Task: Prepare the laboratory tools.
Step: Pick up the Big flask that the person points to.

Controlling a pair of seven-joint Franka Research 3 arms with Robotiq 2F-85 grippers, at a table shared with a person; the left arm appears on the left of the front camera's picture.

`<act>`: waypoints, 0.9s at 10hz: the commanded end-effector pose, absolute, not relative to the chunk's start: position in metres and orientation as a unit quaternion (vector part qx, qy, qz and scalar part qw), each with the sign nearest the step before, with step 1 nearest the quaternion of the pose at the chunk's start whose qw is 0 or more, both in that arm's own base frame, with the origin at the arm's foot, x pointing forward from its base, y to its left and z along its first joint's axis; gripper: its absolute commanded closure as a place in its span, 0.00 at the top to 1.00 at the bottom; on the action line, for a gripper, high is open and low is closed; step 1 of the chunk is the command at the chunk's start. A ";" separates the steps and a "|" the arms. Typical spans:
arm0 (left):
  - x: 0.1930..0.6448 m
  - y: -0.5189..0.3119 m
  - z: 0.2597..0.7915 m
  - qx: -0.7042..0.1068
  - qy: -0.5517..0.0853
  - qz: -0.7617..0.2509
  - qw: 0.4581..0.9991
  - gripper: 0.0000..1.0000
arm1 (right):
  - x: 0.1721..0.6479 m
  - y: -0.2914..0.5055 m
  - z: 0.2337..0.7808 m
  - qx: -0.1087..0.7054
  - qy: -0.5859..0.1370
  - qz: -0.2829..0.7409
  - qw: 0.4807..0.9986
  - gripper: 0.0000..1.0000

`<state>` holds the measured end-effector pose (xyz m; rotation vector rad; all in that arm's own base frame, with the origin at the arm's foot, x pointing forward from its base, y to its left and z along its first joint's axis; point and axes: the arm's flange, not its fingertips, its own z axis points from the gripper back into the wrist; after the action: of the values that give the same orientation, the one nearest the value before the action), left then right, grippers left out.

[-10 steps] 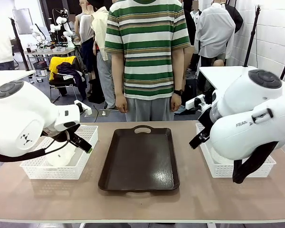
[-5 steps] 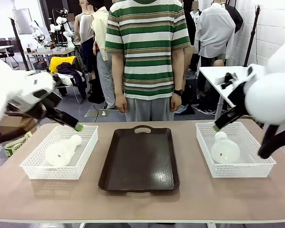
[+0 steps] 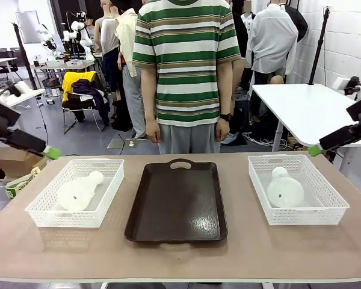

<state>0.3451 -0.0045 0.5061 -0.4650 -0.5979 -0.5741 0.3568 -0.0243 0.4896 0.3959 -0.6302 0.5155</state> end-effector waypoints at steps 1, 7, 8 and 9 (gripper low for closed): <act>0.307 0.023 0.471 -0.252 -0.295 -0.270 0.881 1.00 | 0.367 -0.033 0.481 0.237 -0.302 0.259 0.886 1.00; 0.297 0.036 0.476 -0.281 -0.317 -0.280 0.862 1.00 | 0.374 -0.037 0.470 0.260 -0.299 0.264 0.880 1.00; 0.298 0.035 0.478 -0.285 -0.325 -0.282 0.856 1.00 | 0.375 -0.036 0.469 0.271 -0.304 0.269 0.873 1.00; 0.300 0.035 0.483 -0.313 -0.350 -0.273 0.840 1.00 | 0.368 -0.037 0.469 0.255 -0.297 0.252 0.885 1.00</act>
<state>0.3277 0.0462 0.5084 -0.6088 -0.6757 -0.5711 0.3703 -0.0342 0.4715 0.5355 -0.6248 0.5291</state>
